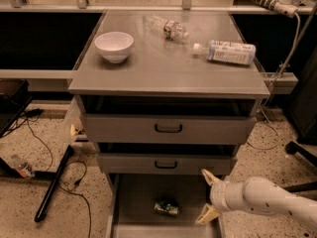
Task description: Pick green can from bottom drawer and place on counter
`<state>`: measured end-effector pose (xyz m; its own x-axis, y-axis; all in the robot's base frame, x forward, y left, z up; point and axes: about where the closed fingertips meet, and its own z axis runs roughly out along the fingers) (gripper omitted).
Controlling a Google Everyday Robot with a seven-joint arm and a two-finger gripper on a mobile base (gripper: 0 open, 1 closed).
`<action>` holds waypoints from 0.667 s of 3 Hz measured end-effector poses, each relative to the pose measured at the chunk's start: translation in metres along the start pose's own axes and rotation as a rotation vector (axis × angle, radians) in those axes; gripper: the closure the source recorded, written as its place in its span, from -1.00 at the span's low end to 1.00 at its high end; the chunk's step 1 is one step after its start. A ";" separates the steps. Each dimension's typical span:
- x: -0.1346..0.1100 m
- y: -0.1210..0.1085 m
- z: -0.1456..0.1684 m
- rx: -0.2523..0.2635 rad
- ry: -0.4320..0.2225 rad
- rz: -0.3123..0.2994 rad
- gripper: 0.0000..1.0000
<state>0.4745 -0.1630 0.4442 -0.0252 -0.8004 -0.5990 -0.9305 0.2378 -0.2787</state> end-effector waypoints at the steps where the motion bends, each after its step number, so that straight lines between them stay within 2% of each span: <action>1: 0.034 0.004 0.036 0.008 -0.024 0.027 -1.00; 2: 0.059 0.007 0.070 -0.014 -0.064 0.057 -1.00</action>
Offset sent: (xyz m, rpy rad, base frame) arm 0.0316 -0.0123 -0.1389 0.1446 0.0656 -0.0104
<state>0.4925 -0.1701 0.3547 -0.0550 -0.7491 -0.6602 -0.9334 0.2735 -0.2325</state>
